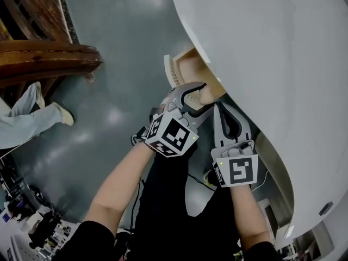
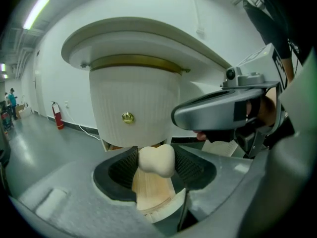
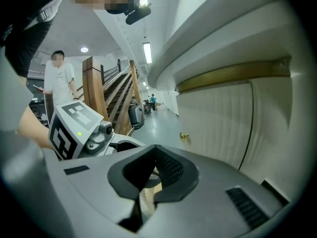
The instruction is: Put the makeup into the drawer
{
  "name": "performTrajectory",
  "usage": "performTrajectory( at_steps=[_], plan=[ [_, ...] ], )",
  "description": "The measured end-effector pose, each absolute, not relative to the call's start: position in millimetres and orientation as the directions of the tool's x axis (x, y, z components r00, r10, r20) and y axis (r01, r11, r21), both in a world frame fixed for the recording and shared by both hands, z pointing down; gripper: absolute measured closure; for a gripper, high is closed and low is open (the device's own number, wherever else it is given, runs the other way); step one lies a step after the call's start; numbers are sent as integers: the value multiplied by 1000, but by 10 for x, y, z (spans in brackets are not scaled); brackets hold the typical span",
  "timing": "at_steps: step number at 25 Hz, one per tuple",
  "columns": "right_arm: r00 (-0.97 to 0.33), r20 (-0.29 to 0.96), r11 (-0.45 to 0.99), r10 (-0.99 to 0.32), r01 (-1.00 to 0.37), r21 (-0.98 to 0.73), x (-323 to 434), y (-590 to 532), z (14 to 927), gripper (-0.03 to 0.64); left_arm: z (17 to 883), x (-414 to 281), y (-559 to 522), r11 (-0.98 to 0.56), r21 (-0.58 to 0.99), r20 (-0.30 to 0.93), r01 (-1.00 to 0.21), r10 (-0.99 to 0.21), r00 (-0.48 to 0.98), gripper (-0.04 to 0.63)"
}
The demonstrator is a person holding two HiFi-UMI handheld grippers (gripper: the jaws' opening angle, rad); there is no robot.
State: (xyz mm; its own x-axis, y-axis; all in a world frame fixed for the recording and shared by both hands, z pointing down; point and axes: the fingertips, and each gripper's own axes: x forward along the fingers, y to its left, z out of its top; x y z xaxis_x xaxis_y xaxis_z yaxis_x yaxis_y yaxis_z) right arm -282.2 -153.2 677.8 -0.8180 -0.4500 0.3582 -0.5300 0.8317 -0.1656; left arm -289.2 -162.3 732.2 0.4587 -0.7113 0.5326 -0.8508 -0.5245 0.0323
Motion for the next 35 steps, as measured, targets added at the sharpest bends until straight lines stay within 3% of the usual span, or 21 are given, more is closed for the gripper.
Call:
performTrajectory(
  at_steps=[17, 23, 35],
  plan=[
    [-811, 395, 831, -432, -528, -174, -2900, -1659, 7288, 601, 8140, -2946, -1796, -540, 4, 640, -842, -645, 417, 360],
    [-817, 397, 837, -419, -517, -180, -2959, -1697, 7339, 601, 8208, -2931, -1823, -548, -34, 675, -836, -630, 385, 360],
    [-819, 423, 842, -387, -501, -199, -2919, -1544, 7061, 601, 7940, -2941, -1740, -502, 38, 656, -864, -640, 401, 330]
  ],
)
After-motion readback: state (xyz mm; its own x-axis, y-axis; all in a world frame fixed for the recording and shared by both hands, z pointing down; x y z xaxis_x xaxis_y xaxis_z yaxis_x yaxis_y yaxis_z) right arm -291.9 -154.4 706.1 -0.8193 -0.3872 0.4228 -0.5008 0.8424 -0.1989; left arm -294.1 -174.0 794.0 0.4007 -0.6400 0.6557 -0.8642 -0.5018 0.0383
